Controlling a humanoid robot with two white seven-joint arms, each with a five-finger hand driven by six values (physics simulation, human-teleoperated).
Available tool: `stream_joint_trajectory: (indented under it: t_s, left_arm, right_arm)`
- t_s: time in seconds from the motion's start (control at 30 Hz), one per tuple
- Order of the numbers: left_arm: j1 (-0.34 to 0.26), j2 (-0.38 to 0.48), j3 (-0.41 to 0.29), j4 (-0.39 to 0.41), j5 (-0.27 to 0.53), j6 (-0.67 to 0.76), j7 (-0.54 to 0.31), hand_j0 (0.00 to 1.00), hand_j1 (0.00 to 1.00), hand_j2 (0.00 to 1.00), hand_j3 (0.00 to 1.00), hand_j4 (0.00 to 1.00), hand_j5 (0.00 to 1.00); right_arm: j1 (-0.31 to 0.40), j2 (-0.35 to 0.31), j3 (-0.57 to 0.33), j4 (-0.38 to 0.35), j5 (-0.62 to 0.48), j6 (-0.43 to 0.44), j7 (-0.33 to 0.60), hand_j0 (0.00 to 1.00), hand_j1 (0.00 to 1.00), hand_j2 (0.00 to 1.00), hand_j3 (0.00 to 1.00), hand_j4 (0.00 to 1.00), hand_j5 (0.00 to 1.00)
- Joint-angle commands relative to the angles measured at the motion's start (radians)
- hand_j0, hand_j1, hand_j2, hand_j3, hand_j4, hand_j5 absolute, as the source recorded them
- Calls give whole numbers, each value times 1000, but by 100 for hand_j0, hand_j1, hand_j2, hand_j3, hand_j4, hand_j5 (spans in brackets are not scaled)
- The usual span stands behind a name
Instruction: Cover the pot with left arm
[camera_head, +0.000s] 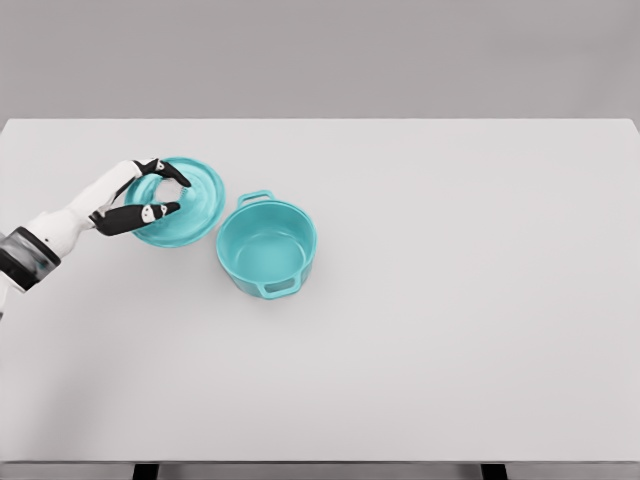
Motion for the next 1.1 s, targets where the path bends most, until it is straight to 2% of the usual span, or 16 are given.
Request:
stream_joint_trajectory:
  t_s: [0.0, 0.67, 1.07]
  left_arm:
    - [0, -1, -2, -4, 4, 1, 0, 50, 50, 50, 50, 50, 50]
    - [-2, -15, -70, -72, 5, -1, 2, 50, 50, 50, 50, 50, 50]
    - [-15, -50, -114, -70, -2, 1, 0, 50, 50, 50, 50, 50, 50]
  right_arm:
    - [2, 0, 0, 1, 0, 0, 0, 100, 100, 100, 100, 100, 100]
    - [2, 0, 0, 0, 0, 0, 0, 100, 100, 100, 100, 100, 100]
    - [2, 0, 0, 0, 0, 0, 0, 100, 100, 100, 100, 100, 100]
